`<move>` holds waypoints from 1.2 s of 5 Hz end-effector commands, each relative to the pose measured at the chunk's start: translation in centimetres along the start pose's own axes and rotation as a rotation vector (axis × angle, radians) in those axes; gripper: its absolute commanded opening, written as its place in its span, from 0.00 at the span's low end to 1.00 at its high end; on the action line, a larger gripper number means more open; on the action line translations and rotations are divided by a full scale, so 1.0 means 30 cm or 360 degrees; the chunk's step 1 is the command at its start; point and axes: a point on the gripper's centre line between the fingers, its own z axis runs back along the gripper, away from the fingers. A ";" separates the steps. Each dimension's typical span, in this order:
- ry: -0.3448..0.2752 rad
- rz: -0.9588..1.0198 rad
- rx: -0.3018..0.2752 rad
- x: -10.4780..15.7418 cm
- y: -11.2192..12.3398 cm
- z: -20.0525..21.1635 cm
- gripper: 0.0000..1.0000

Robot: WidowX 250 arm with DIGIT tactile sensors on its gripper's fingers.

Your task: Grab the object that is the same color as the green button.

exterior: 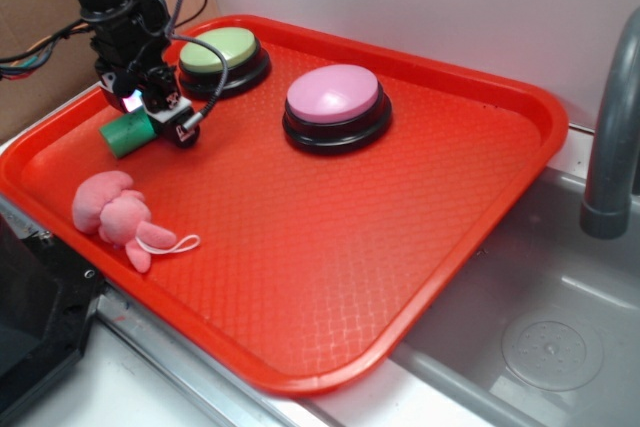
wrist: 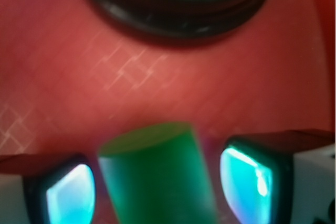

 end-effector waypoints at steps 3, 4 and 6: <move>-0.0070 0.0058 -0.0023 0.059 -0.059 0.272 0.00; -0.0104 0.0026 -0.0131 0.069 -0.146 0.421 0.00; -0.0072 -0.0059 -0.0341 0.068 -0.325 0.614 0.00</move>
